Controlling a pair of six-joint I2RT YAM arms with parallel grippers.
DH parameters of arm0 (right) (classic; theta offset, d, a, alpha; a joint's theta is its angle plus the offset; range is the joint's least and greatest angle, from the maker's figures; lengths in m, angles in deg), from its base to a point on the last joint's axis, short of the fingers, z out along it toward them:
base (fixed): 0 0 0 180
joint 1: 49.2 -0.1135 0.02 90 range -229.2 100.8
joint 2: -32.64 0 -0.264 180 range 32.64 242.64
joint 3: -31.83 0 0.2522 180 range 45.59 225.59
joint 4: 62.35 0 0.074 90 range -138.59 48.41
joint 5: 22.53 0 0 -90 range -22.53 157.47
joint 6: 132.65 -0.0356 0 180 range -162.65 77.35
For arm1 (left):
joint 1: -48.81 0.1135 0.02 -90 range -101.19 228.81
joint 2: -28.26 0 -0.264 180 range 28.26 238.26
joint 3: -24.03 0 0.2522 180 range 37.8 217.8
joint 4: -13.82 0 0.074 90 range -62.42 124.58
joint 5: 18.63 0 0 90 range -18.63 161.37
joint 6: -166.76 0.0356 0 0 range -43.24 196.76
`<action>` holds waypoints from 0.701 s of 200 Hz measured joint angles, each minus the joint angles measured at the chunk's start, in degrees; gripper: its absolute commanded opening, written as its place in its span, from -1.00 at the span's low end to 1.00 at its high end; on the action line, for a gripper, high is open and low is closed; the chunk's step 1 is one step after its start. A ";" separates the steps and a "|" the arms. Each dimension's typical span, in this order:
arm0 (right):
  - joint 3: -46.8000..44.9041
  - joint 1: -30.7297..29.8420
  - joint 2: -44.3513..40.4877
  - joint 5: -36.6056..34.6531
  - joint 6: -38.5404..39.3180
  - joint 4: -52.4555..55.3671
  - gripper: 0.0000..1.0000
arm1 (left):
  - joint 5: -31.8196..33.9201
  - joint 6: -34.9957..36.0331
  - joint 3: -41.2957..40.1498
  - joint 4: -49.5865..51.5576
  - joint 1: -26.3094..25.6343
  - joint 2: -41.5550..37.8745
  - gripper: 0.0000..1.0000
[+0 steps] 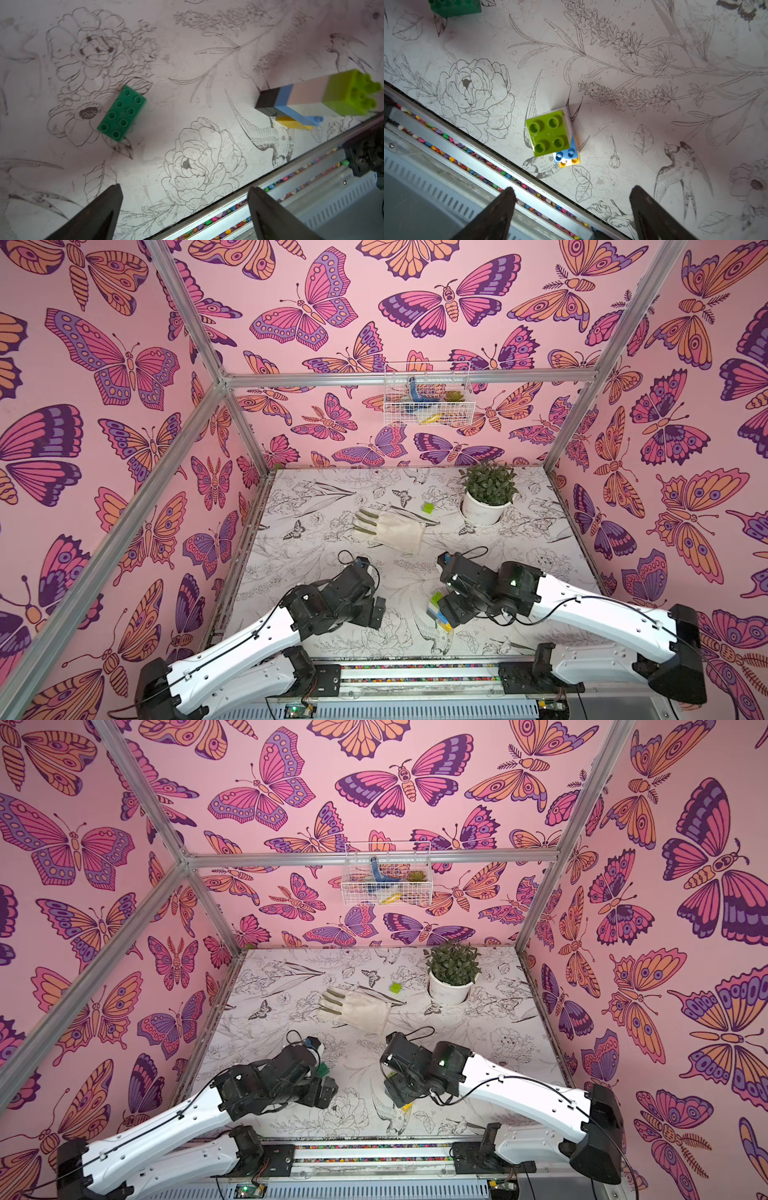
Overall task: Assemble a giraffe with lego
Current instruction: Adjust the lego brick at the center of the board.
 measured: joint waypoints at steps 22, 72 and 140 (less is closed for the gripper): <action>-8.09 -0.02 -2.19 -0.13 -4.92 -4.66 0.77 | -0.52 -2.45 1.95 3.85 5.51 3.17 0.99; -21.33 -0.11 -5.90 1.20 -11.47 -16.33 0.75 | -0.61 -5.62 4.94 7.02 9.79 10.36 0.92; -21.92 0.04 1.05 0.76 -11.30 -21.44 0.71 | -1.51 -8.26 4.94 6.91 10.80 10.32 0.87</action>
